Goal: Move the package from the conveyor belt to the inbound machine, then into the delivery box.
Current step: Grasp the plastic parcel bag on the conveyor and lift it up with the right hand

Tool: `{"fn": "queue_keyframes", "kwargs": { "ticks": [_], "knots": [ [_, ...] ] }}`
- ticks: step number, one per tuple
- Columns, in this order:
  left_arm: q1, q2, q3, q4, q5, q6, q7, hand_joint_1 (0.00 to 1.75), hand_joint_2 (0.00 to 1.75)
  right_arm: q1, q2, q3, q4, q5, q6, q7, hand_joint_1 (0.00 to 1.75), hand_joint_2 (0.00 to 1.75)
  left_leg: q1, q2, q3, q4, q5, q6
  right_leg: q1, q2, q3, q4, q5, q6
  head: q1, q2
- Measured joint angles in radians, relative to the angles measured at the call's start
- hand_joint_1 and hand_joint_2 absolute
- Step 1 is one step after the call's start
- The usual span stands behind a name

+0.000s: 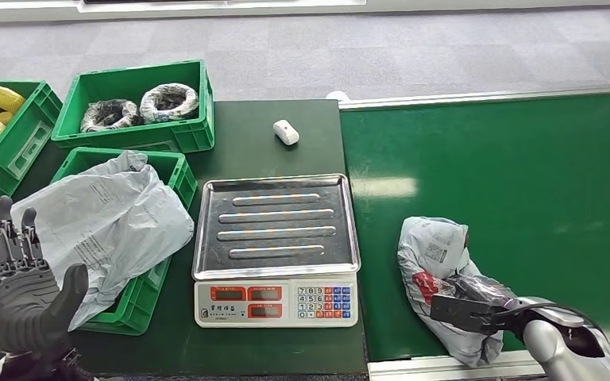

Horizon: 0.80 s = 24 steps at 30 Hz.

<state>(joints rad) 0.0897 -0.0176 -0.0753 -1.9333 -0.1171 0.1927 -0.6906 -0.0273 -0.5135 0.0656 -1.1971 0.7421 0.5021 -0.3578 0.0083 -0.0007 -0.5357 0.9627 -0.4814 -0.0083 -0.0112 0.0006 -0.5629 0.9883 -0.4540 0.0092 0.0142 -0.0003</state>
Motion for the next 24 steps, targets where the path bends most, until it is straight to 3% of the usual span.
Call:
{"fn": "queue_keyframes", "kwargs": {
  "ticks": [8,14,20,24],
  "knots": [
    [0.008,0.016,0.002,-0.001,0.003,0.024,-0.007,0.00,1.75,0.068,-0.009,0.015,-0.101,0.020,-0.104,0.047,1.75,1.75,0.000,0.000,-0.002,0.000,0.000,0.000,0.000,0.000,-0.001,0.000,0.000,0.000,0.000,0.000],
    [0.058,0.019,-0.008,-0.033,-0.015,0.079,-0.007,0.00,1.75,0.086,0.015,-0.003,-0.237,0.323,-0.321,0.215,1.75,1.75,0.000,0.000,-0.004,0.000,0.000,0.000,-0.001,0.000,-0.003,0.000,0.000,0.000,0.000,0.000],
    [0.067,0.014,-0.023,-0.042,-0.025,0.080,-0.007,0.00,1.75,0.021,0.043,-0.019,-0.362,0.556,-0.382,0.318,1.75,1.75,0.000,0.000,-0.004,0.000,0.000,0.000,-0.001,0.000,-0.003,0.000,0.000,0.000,0.000,0.000],
    [0.067,0.007,-0.024,-0.042,-0.027,0.072,-0.007,0.00,1.75,-0.020,0.061,-0.016,-0.396,0.628,-0.401,0.357,1.75,1.75,0.000,0.000,-0.004,0.000,0.000,0.000,0.000,0.000,-0.003,0.000,0.000,0.000,0.000,0.000]
  ]
}}
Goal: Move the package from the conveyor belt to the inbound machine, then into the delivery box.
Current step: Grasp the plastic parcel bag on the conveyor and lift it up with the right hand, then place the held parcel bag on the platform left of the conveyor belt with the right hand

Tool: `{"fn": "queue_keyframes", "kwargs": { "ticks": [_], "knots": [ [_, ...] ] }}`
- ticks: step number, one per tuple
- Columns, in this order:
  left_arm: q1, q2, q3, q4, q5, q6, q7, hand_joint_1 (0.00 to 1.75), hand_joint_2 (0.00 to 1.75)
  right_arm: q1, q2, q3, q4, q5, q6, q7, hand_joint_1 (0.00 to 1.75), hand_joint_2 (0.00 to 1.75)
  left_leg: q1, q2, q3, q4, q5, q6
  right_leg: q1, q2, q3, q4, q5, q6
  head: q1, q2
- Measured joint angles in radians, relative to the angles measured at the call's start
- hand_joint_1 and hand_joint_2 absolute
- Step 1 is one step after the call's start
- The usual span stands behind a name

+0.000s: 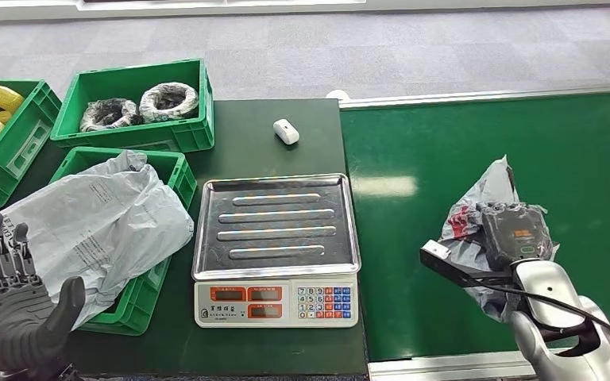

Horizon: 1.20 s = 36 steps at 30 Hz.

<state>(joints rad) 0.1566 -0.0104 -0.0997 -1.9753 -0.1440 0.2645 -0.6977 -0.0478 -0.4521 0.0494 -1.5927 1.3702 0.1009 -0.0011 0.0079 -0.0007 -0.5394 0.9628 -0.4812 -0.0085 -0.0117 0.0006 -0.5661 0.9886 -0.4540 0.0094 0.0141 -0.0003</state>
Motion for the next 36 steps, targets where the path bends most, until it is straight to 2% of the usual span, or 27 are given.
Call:
{"fn": "queue_keyframes", "kwargs": {
  "ticks": [6,10,14,17,20,23,25,30,36],
  "knots": [
    [-0.003,-0.005,-0.004,0.000,0.005,-0.010,0.000,0.00,1.75,-0.021,0.019,0.008,-0.031,0.105,-0.041,0.054,1.75,1.75,0.000,0.000,-0.002,0.000,0.000,0.000,0.000,0.000,-0.001,0.000,0.000,0.000,0.000,0.000],
    [-0.023,-0.007,-0.015,0.009,0.019,-0.021,0.000,0.00,1.75,-0.069,0.036,0.041,-0.048,0.179,-0.067,0.094,1.75,1.75,0.000,0.000,-0.003,0.000,0.000,0.000,0.000,0.000,-0.001,0.000,0.000,0.000,0.000,0.000],
    [-0.052,-0.011,-0.030,0.034,0.031,-0.044,0.000,0.00,1.75,-0.154,0.055,0.109,-0.034,0.182,-0.093,0.066,1.75,1.75,0.000,0.001,-0.002,0.000,0.001,0.000,0.000,0.001,-0.002,0.001,0.001,-0.001,0.000,0.000],
    [-0.089,-0.017,-0.045,0.067,0.039,-0.056,0.000,0.00,1.75,-0.277,0.085,0.185,0.040,0.181,-0.096,0.018,1.75,1.75,0.000,0.003,-0.002,0.000,0.002,-0.001,0.000,0.003,-0.002,0.001,0.003,-0.002,0.000,0.000],
    [-0.118,-0.021,-0.062,0.098,0.047,-0.071,0.000,0.00,1.75,-0.441,0.141,0.288,0.182,0.166,-0.098,-0.042,1.75,1.75,0.000,0.005,-0.003,0.000,0.004,-0.001,0.000,0.005,-0.003,0.003,0.004,-0.002,0.000,0.000],
    [-0.156,-0.027,-0.075,0.129,0.056,-0.085,0.000,0.00,1.75,-0.637,0.233,0.407,0.387,0.122,-0.110,-0.100,1.75,1.75,0.000,0.007,-0.002,0.000,0.006,-0.003,0.000,0.007,-0.006,0.004,0.006,-0.003,0.000,0.000],
    [-0.170,-0.031,-0.081,0.143,0.057,-0.089,0.000,0.00,1.75,-0.724,0.287,0.470,0.488,0.100,-0.119,-0.115,1.75,1.75,0.001,0.005,-0.002,0.000,0.007,-0.003,0.001,0.006,-0.007,0.004,0.006,-0.004,0.000,0.000],
    [-0.179,-0.034,-0.084,0.160,0.057,-0.099,0.000,0.00,1.75,-0.836,0.367,0.560,0.630,0.028,-0.126,-0.161,1.75,1.75,0.002,0.001,-0.007,0.000,0.007,-0.004,0.003,0.002,-0.009,0.005,0.005,-0.004,0.000,0.000],
    [-0.192,-0.039,-0.084,0.161,0.057,-0.119,0.012,0.00,1.75,-0.895,0.467,0.632,0.727,-0.059,-0.122,-0.218,1.75,1.75,0.002,0.002,-0.009,0.001,0.007,-0.004,0.002,0.003,-0.012,0.004,0.005,-0.004,0.000,0.000]
  ]
}}
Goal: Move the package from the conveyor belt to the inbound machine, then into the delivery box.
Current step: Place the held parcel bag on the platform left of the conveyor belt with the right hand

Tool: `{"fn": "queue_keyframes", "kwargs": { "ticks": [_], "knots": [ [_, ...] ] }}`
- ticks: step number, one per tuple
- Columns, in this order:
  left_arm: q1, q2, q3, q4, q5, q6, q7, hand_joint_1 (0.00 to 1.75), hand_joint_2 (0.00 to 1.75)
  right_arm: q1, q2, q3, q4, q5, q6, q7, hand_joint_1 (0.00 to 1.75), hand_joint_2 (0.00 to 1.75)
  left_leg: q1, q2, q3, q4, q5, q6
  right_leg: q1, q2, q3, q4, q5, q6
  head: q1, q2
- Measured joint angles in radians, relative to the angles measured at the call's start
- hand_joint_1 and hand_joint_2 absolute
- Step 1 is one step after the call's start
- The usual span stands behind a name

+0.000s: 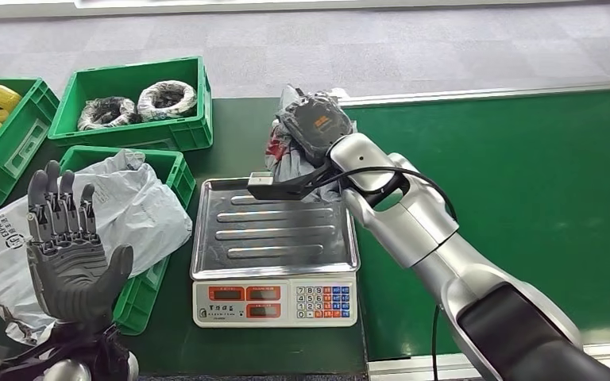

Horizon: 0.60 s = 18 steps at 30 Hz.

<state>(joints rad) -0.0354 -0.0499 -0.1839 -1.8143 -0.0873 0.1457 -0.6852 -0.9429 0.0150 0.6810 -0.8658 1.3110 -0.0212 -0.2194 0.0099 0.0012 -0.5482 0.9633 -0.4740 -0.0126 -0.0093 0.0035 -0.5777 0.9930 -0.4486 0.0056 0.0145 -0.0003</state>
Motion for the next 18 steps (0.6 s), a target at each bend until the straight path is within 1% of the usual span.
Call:
{"fn": "queue_keyframes", "kwargs": {
  "ticks": [8,11,15,18],
  "knots": [
    [-0.006,-0.002,0.000,0.000,-0.008,-0.010,0.008,0.00,1.75,-0.018,0.070,0.069,0.051,-0.036,0.010,-0.013,1.75,1.75,0.000,0.000,0.000,0.000,0.000,0.000,0.000,0.000,0.000,0.000,0.000,0.000,0.000,0.000],
    [-0.013,-0.003,-0.001,0.000,-0.011,-0.013,0.015,0.00,1.75,-0.016,0.090,0.090,0.057,-0.079,0.010,-0.048,1.75,1.75,0.000,0.000,0.000,0.000,0.000,0.000,0.000,0.000,0.000,0.000,0.000,0.000,0.000,0.000],
    [-0.033,-0.008,-0.005,0.000,-0.017,-0.019,0.036,0.00,1.75,0.008,0.104,0.113,0.042,-0.176,0.010,-0.104,1.75,1.75,0.000,0.000,0.000,0.000,0.000,0.000,0.000,0.000,-0.001,0.000,0.000,0.000,0.000,0.000],
    [-0.047,-0.012,-0.006,0.001,-0.018,-0.020,0.044,0.00,1.75,0.025,0.110,0.128,0.027,-0.200,0.010,-0.114,1.75,1.75,0.000,0.000,0.000,0.000,0.000,0.000,0.000,0.000,-0.001,0.000,0.000,0.000,0.000,0.000]
  ]
}}
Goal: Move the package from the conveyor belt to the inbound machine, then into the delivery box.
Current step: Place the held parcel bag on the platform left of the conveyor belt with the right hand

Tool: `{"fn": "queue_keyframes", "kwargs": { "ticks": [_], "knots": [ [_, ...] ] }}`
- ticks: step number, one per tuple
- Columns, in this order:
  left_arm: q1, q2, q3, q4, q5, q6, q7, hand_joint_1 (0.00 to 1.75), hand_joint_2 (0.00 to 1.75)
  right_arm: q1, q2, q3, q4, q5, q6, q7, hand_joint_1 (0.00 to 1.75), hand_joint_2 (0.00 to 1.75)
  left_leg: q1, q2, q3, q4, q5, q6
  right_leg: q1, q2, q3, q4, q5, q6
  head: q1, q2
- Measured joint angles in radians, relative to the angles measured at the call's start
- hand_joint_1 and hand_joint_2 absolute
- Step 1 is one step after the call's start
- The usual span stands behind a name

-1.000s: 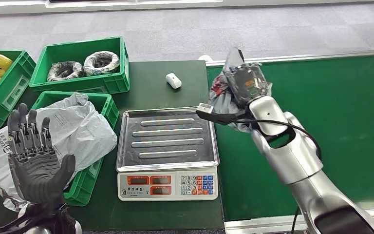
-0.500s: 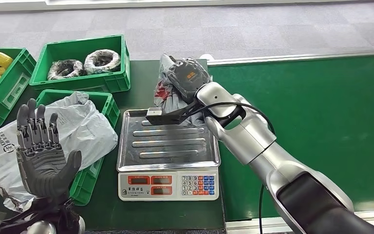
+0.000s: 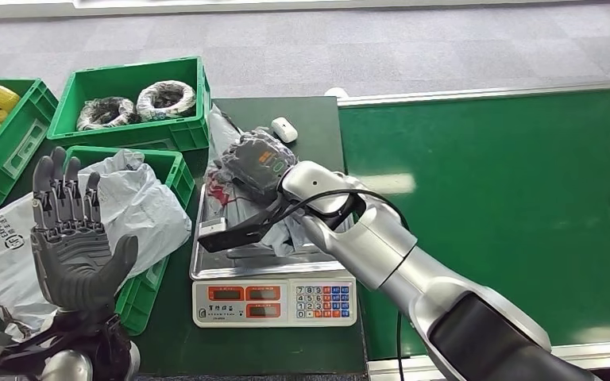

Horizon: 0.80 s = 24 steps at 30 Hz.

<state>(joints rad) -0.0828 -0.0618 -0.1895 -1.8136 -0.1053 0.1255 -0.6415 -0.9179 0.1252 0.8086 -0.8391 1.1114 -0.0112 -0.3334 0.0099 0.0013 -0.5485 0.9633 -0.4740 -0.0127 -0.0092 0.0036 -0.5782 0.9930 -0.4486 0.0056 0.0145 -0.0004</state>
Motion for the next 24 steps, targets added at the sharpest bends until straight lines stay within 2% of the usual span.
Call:
{"fn": "queue_keyframes", "kwargs": {
  "ticks": [9,12,13,16,24],
  "knots": [
    [-0.008,-0.005,0.000,0.002,0.000,0.000,0.003,0.00,1.75,0.013,0.002,0.025,-0.021,-0.047,0.011,-0.024,1.74,1.75,0.000,0.000,0.000,0.000,0.000,0.000,0.000,0.000,0.000,0.000,0.000,0.000,0.000,0.000],
    [-0.012,-0.009,-0.001,0.006,-0.001,0.001,0.007,0.00,1.75,0.031,0.002,0.032,-0.037,-0.105,0.034,-0.043,0.43,1.75,0.000,0.000,0.000,0.000,0.000,0.000,0.000,0.000,0.000,0.000,0.000,0.000,0.000,0.000],
    [-0.013,-0.010,-0.001,0.007,-0.001,0.002,0.008,0.00,1.75,0.040,0.002,0.035,-0.042,-0.122,0.040,-0.044,0.00,1.31,0.000,0.000,0.000,0.000,0.000,0.000,0.000,0.000,0.000,0.000,0.000,0.000,0.000,0.000],
    [-0.014,-0.014,-0.001,0.008,-0.004,0.009,0.010,0.00,1.75,0.064,0.001,0.045,-0.044,-0.143,0.041,-0.019,0.00,0.00,0.000,0.000,0.000,0.000,0.000,0.000,0.000,0.000,0.000,0.000,0.000,0.000,0.000,0.000],
    [-0.012,-0.022,-0.001,0.008,-0.021,0.024,0.020,0.00,1.75,0.087,-0.021,0.049,-0.020,-0.070,-0.040,0.071,0.00,0.00,0.000,0.000,0.001,0.000,0.000,0.000,0.000,0.000,0.000,0.000,0.000,0.000,0.000,0.000]
  ]
}}
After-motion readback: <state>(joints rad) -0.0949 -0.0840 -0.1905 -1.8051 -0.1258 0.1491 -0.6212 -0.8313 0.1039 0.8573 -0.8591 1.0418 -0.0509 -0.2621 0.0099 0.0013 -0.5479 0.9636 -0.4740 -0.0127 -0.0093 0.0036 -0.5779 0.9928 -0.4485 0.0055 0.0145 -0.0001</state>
